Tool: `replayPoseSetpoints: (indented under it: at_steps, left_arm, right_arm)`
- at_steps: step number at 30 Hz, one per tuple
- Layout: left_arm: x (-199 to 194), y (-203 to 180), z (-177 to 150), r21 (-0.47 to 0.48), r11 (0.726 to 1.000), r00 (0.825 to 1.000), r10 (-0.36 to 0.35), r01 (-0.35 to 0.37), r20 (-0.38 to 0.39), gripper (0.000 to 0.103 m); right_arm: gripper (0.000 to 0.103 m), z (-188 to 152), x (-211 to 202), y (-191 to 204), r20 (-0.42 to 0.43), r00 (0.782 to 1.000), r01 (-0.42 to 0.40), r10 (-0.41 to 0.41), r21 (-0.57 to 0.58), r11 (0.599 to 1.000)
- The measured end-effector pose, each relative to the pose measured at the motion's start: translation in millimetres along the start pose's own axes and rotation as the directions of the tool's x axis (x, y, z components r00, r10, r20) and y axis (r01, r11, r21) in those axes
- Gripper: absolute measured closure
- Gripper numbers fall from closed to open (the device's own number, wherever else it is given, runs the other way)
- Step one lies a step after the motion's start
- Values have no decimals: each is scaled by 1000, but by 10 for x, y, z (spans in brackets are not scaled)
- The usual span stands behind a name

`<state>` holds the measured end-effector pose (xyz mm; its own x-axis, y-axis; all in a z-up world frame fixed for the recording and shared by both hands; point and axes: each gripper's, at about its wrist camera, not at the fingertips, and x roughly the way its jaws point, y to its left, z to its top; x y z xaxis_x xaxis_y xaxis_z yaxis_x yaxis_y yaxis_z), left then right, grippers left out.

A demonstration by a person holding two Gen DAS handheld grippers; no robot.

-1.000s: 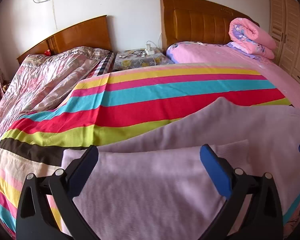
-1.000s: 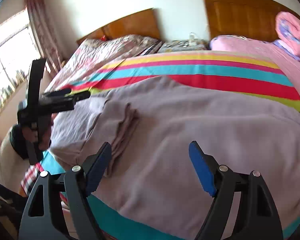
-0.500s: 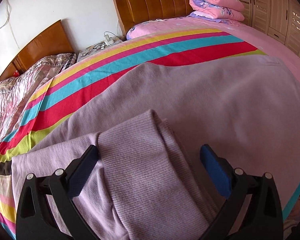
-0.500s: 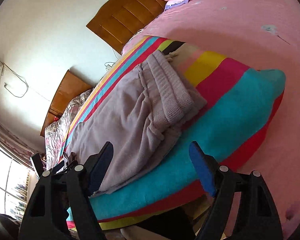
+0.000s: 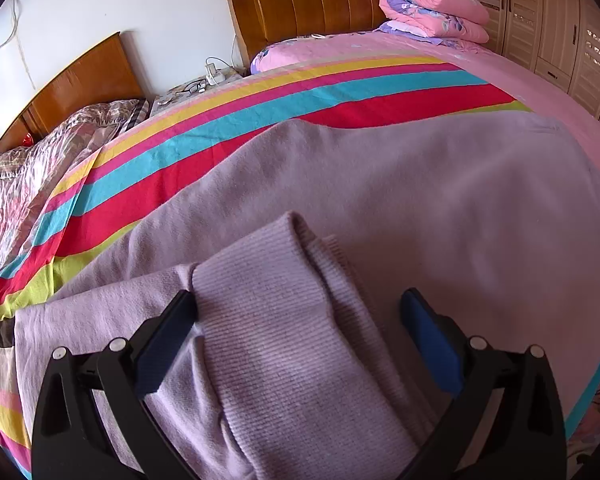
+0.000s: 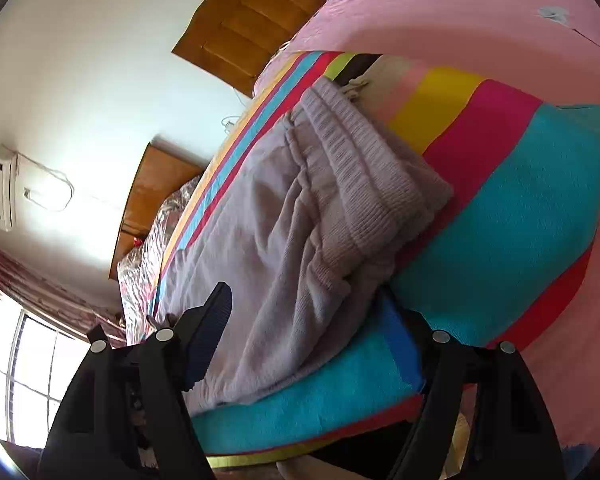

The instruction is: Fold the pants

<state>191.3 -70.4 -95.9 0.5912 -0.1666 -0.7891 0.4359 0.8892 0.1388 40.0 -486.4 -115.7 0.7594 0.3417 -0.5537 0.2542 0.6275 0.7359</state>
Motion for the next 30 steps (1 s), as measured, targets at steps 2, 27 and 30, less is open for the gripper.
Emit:
replayPoseSetpoints:
  at_steps: [2, 27, 30]
  left_arm:
    - [-1, -3, -1, -1, 1000, 1000, 0, 0, 0, 1]
    - [-36, -3, -18, -6, 1000, 1000, -8, 8, 4, 1]
    - [-73, 9, -13, -11, 1000, 1000, -7, 7, 10, 1]
  right_arm:
    - [30, 43, 38, -4, 22, 1000, -7, 6, 33, 999]
    - [46, 46, 125, 44, -51, 998, 48, -47, 11, 999]
    - [55, -1, 119, 13, 8, 999, 50, -50, 28, 998]
